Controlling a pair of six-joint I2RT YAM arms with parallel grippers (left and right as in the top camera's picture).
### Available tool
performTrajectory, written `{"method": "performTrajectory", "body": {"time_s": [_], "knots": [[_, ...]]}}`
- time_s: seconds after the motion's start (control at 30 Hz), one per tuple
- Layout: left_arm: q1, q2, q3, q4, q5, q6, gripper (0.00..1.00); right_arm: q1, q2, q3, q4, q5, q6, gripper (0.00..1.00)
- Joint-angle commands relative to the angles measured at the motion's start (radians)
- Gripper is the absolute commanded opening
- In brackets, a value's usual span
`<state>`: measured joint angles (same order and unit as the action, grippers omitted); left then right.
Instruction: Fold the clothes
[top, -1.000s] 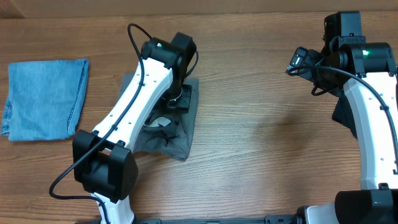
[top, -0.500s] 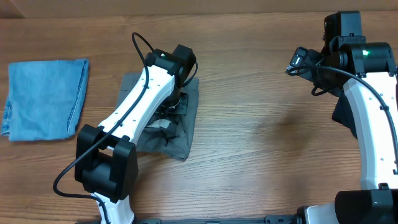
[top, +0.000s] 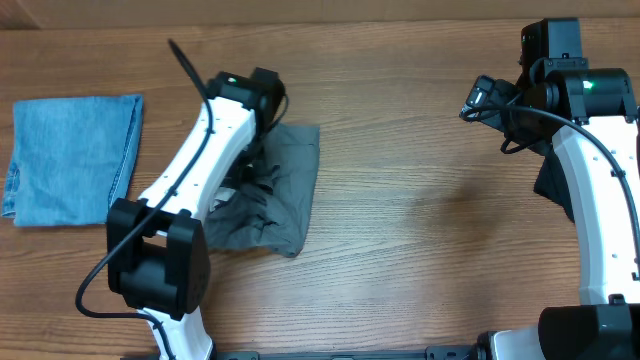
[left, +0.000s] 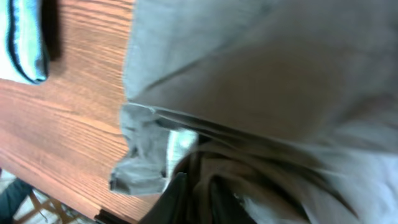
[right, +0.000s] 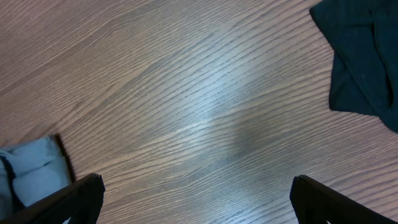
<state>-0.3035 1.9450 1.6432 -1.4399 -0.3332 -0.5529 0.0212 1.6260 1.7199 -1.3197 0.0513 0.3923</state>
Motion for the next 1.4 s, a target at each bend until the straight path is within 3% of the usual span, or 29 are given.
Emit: {"method": "performTrajectory", "body": {"time_s": [0.0, 0.03, 0.13, 0.2, 0.33, 0.43, 0.57, 0.8, 0.87, 0.97, 1.17, 1.3, 1.37], "knots": [[0.054, -0.013, -0.003, -0.020, -0.043, -0.046, 0.27, -0.001, 0.003, -0.004, 0.005, -0.005, 0.005, 1.00], [0.063, -0.013, -0.003, -0.024, -0.042, -0.046, 0.31, -0.001, 0.003, -0.004, 0.005, -0.005, 0.005, 1.00], [0.082, -0.013, -0.003, -0.043, -0.034, -0.045, 0.68, -0.001, 0.003, -0.004, 0.005, -0.005, 0.005, 1.00], [0.086, -0.013, -0.003, -0.064, -0.032, -0.045, 0.77, -0.001, 0.003, -0.004, 0.005, -0.005, 0.005, 1.00], [0.087, -0.013, -0.003, -0.100, -0.020, -0.046, 0.74, -0.001, 0.003, -0.004, 0.005, -0.005, 0.005, 1.00], [0.087, -0.014, 0.020, -0.101, -0.001, -0.046, 0.46, -0.001, 0.003, -0.004, 0.005, -0.005, 0.005, 1.00], [0.086, -0.016, 0.172, -0.158, 0.020, -0.046, 0.33, -0.001, 0.003, -0.004, 0.005, -0.005, 0.005, 1.00], [0.073, -0.030, 0.339, -0.185, 0.033, -0.046, 0.35, -0.001, 0.003, -0.004, 0.005, -0.005, 0.005, 1.00], [0.065, -0.030, 0.338, -0.122, 0.098, -0.024, 0.35, -0.001, 0.003, -0.004, 0.005, -0.005, 0.005, 1.00], [0.038, -0.027, 0.315, -0.002, 0.253, 0.106, 0.36, -0.001, 0.003, -0.004, 0.005, -0.005, 0.005, 1.00], [-0.063, 0.012, 0.254, 0.128, 0.293, 0.387, 0.66, -0.001, 0.003, -0.004, 0.005, -0.005, 0.005, 1.00], [-0.085, 0.068, 0.222, 0.140, 0.301, 0.419, 0.71, -0.001, 0.003, -0.004, 0.005, -0.005, 0.005, 1.00], [-0.089, 0.118, 0.222, 0.140, 0.298, 0.415, 0.65, -0.001, 0.003, -0.004, 0.005, -0.005, 0.005, 1.00]]}}
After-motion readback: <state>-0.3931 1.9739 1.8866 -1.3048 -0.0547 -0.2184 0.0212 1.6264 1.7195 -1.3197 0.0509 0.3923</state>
